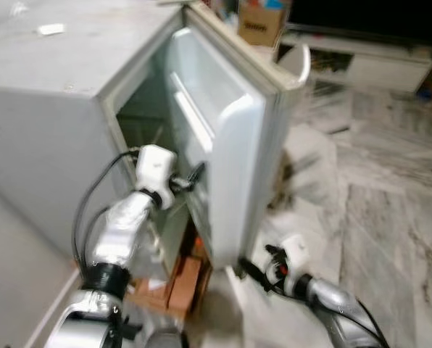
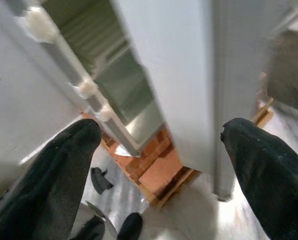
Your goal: Restocking fridge
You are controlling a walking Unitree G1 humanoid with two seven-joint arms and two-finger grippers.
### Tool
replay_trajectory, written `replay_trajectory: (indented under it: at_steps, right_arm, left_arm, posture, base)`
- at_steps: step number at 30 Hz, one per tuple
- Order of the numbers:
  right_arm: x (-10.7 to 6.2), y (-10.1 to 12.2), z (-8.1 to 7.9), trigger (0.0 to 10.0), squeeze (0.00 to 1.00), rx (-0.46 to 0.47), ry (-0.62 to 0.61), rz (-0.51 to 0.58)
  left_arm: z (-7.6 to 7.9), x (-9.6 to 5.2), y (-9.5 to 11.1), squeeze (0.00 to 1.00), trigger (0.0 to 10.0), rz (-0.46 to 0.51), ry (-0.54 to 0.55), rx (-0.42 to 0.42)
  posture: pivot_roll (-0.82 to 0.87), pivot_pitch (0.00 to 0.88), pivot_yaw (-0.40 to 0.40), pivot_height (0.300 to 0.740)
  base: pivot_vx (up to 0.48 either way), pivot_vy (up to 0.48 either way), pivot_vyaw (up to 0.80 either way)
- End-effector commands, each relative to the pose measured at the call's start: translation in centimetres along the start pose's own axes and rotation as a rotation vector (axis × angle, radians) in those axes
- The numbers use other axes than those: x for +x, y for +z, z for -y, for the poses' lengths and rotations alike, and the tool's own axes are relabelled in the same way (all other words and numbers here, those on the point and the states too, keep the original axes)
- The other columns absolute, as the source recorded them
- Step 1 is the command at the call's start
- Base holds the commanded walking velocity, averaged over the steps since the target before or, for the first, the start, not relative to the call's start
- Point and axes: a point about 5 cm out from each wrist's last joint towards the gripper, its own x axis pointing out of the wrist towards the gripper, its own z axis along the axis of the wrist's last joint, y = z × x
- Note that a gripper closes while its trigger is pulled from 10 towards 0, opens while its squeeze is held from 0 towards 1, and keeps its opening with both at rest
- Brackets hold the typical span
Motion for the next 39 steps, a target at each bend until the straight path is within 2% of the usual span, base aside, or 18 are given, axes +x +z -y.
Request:
replay_trajectory:
  at_steps: [1, 7, 13, 18, 30, 39]
  right_arm:
    - [-0.6, -0.6, 1.0, 10.0, 0.00, 0.007, -0.029, -0.021]
    - [-0.4, -0.5, 0.8, 10.0, 0.00, 0.006, -0.018, -0.011]
    - [-0.1, -1.7, 1.2, 10.0, 0.00, 0.022, -0.023, -0.035]
    - [0.0, -2.5, 1.5, 10.0, 0.00, 0.033, -0.029, -0.054]
    - [-0.1, -4.3, 2.2, 10.0, 0.00, 0.054, -0.052, -0.109]
    - [-0.2, -5.5, 2.3, 10.0, 0.00, 0.069, -0.079, -0.155]
  left_arm:
    - [1.5, 1.2, 0.9, 0.00, 10.0, 0.028, -0.063, 0.022]
    - [2.4, 1.1, 0.7, 0.00, 10.0, 0.029, -0.092, -0.010]
    - [2.1, 0.4, -0.1, 0.00, 10.0, 0.012, -0.066, -0.021]
    - [1.9, 0.1, -0.4, 0.00, 10.0, 0.003, -0.050, 0.006]
    - [2.1, 0.0, -0.8, 0.00, 10.0, -0.011, -0.053, 0.013]
    - [1.7, -0.1, -1.1, 0.00, 10.0, -0.038, -0.040, 0.047]
  posture:
    - [-0.01, 0.000, 0.021, 0.740]
    - [-0.01, 0.000, 0.021, 0.740]
    - [-0.01, 0.000, 0.019, 0.740]
    - [-0.01, 0.000, 0.017, 0.740]
    - [-0.01, 0.000, 0.014, 0.740]
    - [-0.01, 0.000, 0.017, 0.740]
  base:
    - [0.454, 0.000, 0.00]
    - [0.301, 0.000, 0.00]
    - [0.000, 0.000, 0.00]
    - [0.000, 0.000, 0.00]
    - [0.000, -0.399, 0.00]
    - [0.388, -0.199, 0.00]
